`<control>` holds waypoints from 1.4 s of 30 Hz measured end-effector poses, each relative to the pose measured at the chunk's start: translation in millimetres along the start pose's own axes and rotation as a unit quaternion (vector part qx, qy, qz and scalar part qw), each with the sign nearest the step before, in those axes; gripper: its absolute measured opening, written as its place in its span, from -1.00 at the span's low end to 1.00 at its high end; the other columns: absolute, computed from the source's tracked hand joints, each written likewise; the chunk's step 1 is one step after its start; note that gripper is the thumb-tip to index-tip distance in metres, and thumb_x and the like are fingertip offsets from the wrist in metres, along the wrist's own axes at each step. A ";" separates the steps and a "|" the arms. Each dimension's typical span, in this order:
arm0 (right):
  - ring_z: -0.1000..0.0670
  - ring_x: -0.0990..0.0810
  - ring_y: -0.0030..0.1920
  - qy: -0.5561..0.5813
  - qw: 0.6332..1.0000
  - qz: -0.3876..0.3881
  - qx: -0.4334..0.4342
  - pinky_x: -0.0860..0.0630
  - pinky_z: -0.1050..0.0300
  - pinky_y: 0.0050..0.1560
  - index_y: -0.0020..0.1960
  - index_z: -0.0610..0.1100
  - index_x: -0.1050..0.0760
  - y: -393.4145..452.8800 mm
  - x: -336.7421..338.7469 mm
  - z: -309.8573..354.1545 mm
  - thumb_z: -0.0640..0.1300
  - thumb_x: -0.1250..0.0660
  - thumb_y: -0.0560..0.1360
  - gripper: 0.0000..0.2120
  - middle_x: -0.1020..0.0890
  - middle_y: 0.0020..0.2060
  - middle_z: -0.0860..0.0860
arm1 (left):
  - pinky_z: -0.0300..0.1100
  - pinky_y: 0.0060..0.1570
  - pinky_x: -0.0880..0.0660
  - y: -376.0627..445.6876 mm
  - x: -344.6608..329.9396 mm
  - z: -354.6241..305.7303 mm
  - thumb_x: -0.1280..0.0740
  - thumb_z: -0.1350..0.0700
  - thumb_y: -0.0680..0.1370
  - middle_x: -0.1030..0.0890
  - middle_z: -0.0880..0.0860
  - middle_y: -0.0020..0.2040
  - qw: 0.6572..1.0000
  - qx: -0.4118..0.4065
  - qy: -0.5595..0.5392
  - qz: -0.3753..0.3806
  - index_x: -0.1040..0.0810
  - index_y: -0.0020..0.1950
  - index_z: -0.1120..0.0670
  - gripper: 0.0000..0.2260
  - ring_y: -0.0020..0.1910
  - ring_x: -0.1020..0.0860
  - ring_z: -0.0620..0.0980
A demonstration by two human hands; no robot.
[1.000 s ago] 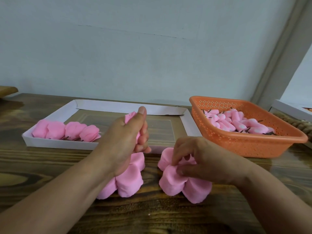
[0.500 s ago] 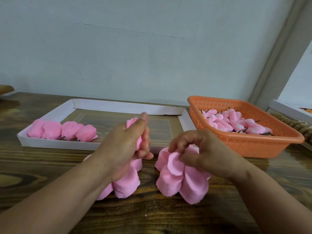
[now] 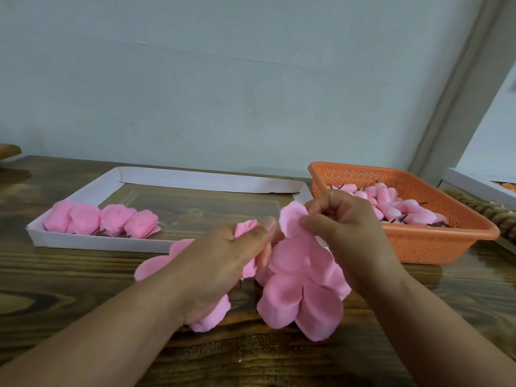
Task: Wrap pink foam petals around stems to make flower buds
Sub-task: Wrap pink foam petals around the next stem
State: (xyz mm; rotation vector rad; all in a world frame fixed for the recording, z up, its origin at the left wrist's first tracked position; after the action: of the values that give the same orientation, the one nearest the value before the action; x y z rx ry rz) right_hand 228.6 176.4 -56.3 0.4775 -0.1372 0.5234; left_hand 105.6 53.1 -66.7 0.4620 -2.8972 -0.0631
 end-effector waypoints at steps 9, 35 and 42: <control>0.20 -0.36 -0.56 -0.036 0.999 -0.036 0.015 -0.30 0.40 -0.53 -0.37 -0.18 -0.47 -10.1 -14.8 9.3 -0.42 -0.36 0.35 -0.79 -0.45 -0.60 0.13 | -0.18 -0.08 -0.38 0.8 -4.7 0.8 -0.18 -0.26 0.34 -0.58 -0.13 -0.34 0.997 0.011 -0.077 0.011 -0.39 -0.50 0.04 -0.60 -0.16 -0.55 -0.24; 0.02 -0.37 -0.61 0.219 0.972 0.000 -0.084 -0.26 0.26 -0.57 -0.27 -0.34 -0.54 -14.6 -11.3 8.7 -0.42 -0.25 0.41 -0.87 -0.54 -0.51 -0.14 | -0.09 0.05 -0.50 4.3 -19.5 11.0 -0.21 -0.12 0.52 -0.51 0.09 -0.29 0.934 -0.072 -0.345 0.062 -0.43 -0.43 0.08 -0.60 -0.13 -0.53 0.04; 0.26 -0.48 -0.45 -0.089 0.991 0.049 0.083 -0.31 0.46 -0.44 -0.20 -0.03 -0.56 -18.8 -18.0 6.0 -0.39 -0.35 0.38 -0.74 -0.61 -0.36 0.18 | 0.08 0.00 -0.59 14.2 -5.2 7.7 -0.26 -0.08 0.44 -0.57 0.14 -0.34 0.897 0.010 -0.442 -0.015 -0.43 -0.48 0.12 -0.63 -0.22 -0.64 0.08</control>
State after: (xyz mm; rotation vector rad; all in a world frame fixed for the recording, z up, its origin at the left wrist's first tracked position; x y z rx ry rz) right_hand 222.7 151.2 -63.0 0.6836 -0.2911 0.5905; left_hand 104.5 68.3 -74.2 0.6004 -3.7807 -0.3297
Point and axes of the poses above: each hand's wrist, its own y-axis towards the middle knuckle, its own x-axis out of the back of the hand, z = x × y, the point moved 1 cm from there along y, towards the middle knuckle
